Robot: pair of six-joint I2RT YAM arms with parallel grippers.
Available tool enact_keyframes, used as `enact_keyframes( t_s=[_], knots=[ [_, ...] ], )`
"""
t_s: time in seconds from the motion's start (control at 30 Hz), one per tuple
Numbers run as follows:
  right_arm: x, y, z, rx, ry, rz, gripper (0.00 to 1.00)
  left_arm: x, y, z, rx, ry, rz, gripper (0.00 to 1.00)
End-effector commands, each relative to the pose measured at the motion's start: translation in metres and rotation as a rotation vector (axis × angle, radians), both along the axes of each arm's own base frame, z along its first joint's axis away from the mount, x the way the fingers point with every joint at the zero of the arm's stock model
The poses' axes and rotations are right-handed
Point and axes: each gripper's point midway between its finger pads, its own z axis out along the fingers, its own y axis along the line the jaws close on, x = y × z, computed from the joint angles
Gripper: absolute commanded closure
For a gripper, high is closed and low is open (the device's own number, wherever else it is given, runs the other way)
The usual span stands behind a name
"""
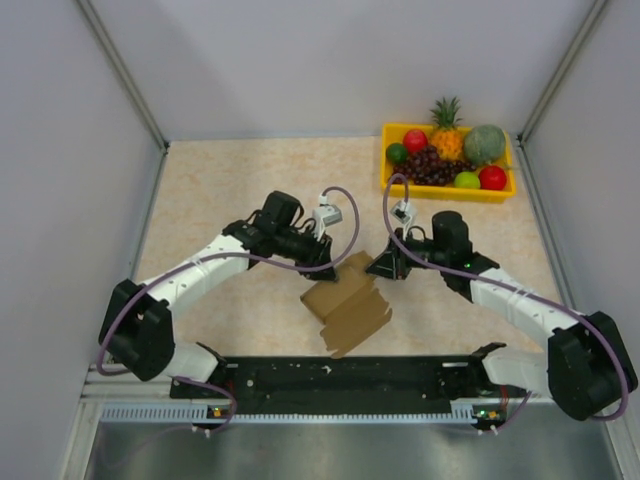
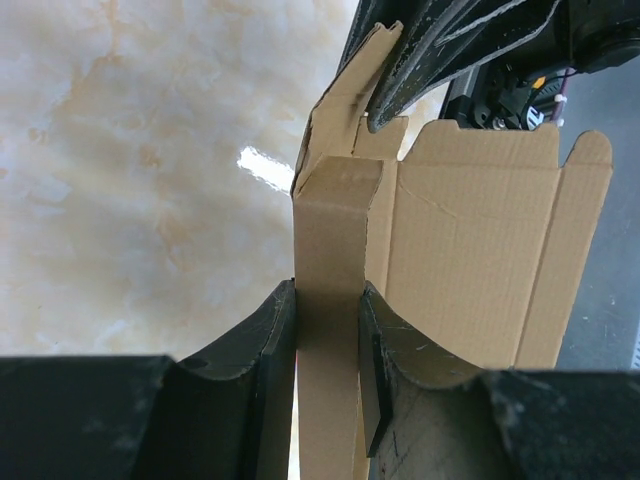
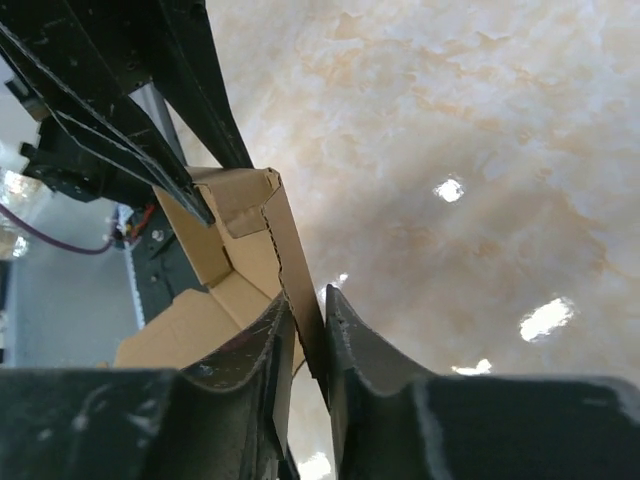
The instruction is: Fold the paper box
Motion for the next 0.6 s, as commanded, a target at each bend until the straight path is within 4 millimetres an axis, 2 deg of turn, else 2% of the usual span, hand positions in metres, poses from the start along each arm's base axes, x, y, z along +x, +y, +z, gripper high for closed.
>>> enact_keyframes(
  t_s=[0.0, 0.07, 0.13, 0.17, 0.23, 0.27, 0.33, 0.5, 0.57],
  knots=[
    [0.002, 0.012, 0.022, -0.018, -0.096, 0.027, 0.87, 0.011, -0.002, 0.017, -0.011, -0.074, 0.029, 0.82],
    [0.005, 0.013, 0.016, -0.073, -0.105, -0.009, 1.00, 0.013, -0.004, 0.019, -0.024, -0.055, 0.049, 0.82],
    [0.001, 0.019, 0.014, -0.104, -0.123, -0.022, 1.00, 0.014, -0.006, 0.018, -0.030, -0.045, 0.063, 0.82],
    [0.009, 0.015, 0.011, -0.144, -0.137, -0.091, 1.00, 0.017, -0.006, 0.017, -0.028, -0.036, 0.081, 0.82],
    [0.003, 0.019, 0.007, -0.196, -0.149, -0.120, 1.00, 0.019, -0.007, 0.012, -0.017, -0.020, 0.099, 0.82],
    [0.010, 0.014, 0.005, -0.242, -0.164, -0.192, 1.00, 0.020, -0.008, 0.011, -0.016, -0.018, 0.102, 0.83],
    [0.005, 0.018, 0.004, -0.253, -0.164, -0.214, 1.00, 0.019, -0.010, 0.010, -0.023, -0.012, 0.097, 0.83],
    [0.009, 0.011, 0.004, -0.310, -0.204, -0.314, 1.00, 0.016, -0.015, 0.010, -0.033, -0.006, 0.081, 0.82],
    [0.006, 0.016, 0.007, -0.311, -0.214, -0.306, 1.00, 0.016, -0.018, 0.007, -0.031, -0.001, 0.077, 0.83]
  ],
)
